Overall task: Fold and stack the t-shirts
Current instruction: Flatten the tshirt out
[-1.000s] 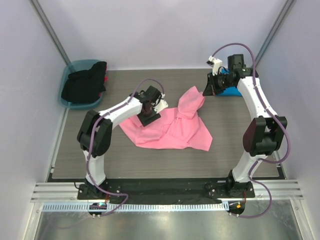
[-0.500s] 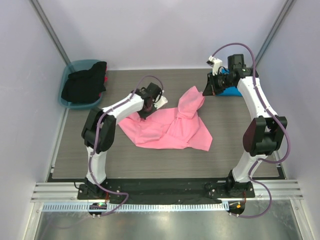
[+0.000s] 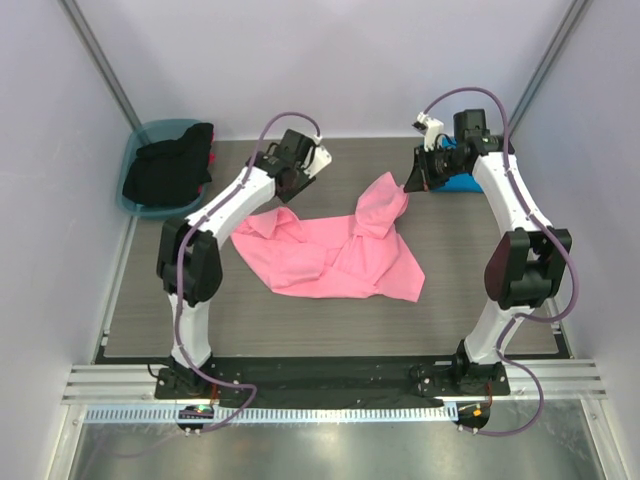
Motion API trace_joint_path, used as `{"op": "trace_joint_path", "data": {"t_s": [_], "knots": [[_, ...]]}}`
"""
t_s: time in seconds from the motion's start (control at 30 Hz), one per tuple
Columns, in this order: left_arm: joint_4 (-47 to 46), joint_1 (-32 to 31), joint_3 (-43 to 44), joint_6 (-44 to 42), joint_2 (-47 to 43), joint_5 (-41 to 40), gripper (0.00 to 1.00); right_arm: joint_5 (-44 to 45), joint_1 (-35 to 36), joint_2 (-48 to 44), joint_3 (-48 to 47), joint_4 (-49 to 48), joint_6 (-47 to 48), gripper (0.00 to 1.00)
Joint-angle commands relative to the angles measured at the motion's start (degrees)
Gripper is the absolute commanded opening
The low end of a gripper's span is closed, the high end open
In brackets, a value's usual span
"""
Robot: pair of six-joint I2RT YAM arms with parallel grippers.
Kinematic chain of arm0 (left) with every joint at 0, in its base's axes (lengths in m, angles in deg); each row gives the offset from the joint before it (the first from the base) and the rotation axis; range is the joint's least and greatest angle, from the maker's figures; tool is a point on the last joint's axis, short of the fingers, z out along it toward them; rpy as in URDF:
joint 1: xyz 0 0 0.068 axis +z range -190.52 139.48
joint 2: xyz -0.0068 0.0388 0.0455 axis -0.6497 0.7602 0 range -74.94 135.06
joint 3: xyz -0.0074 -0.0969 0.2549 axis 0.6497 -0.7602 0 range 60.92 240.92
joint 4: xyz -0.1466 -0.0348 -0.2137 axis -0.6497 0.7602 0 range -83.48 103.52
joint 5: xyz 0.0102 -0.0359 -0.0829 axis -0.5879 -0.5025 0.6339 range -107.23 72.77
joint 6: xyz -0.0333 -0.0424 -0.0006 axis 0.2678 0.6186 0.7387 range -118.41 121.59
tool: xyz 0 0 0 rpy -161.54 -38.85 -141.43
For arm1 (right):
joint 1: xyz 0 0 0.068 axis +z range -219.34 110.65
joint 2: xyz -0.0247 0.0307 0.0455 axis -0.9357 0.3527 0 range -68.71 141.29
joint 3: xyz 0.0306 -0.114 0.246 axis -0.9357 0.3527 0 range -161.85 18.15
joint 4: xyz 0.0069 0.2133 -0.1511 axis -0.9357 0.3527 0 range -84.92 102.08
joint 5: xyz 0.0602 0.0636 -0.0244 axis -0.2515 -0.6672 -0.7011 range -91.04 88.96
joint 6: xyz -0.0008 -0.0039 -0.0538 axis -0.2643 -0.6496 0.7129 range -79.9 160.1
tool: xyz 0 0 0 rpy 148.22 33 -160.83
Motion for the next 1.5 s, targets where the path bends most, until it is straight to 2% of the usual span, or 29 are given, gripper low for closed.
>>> {"op": "trace_joint_path", "data": {"t_s": [0.0,0.1,0.17,0.23,0.3,0.43,0.57,0.7,0.9,1.27,1.47], "knots": [[-4.94,0.14,4.71,-3.19,6.73,-3.01,0.51,-0.42,-0.02,0.07,-1.65,-1.72,-1.24,0.01],[-3.73,0.14,11.20,-0.92,9.66,-6.01,0.53,-0.07,0.07,-0.27,-0.95,-1.81,-1.16,0.01],[-3.19,0.14,9.57,1.45,5.99,-2.69,0.50,0.28,-0.02,-0.98,-0.24,-1.72,-0.46,0.01],[-2.23,0.14,2.73,2.42,-0.14,2.57,0.42,0.72,-0.02,-2.12,0.81,-1.72,0.07,0.01],[0.39,0.05,-4.02,4.44,-3.16,4.18,0.39,0.81,-0.02,-2.73,1.51,-1.72,0.51,0.01],[0.06,0.05,-15.45,6.03,-9.31,4.54,0.44,0.46,-0.02,-2.74,2.83,-1.98,0.16,0.01],[-1.35,0.05,-20.14,6.12,-10.91,4.53,0.47,0.20,-0.02,-2.30,2.75,-2.25,-0.54,0.01],[-2.92,0.14,-19.89,5.94,-7.76,5.50,0.49,0.46,0.07,-1.77,1.78,-2.16,-0.72,0.01],[-4.16,0.31,-18.22,6.73,-1.69,6.12,0.48,1.25,-0.02,-1.77,1.43,-1.90,-0.45,0.01],[-3.90,2.33,-13.12,6.82,2.98,5.06,0.46,0.81,0.07,-0.98,1.96,-1.98,-0.45,0.01],[-3.63,2.69,-13.12,6.73,3.60,5.33,0.39,0.81,0.07,-0.45,1.78,-2.07,-0.45,0.01]]}}
